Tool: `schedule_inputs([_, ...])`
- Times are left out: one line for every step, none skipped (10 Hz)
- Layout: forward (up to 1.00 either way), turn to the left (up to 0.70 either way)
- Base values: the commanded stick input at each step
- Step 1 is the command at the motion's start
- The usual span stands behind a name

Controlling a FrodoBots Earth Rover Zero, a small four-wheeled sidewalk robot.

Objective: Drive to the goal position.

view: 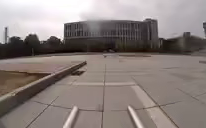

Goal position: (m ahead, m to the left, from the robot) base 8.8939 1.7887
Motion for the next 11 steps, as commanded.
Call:
schedule_inputs([0.70,0.00])
schedule_inputs([0.70,0.00])
schedule_inputs([0.70,-0.17])
schedule_inputs([0.70,-0.35])
schedule_inputs([0.70,-0.20])
schedule_inputs([0.70,0.00])
schedule_inputs([0.70,0.00])
schedule_inputs([0.70,0.00])
schedule_inputs([0.70,0.00])
schedule_inputs([0.70,0.00])
schedule_inputs([0.70,0.00])
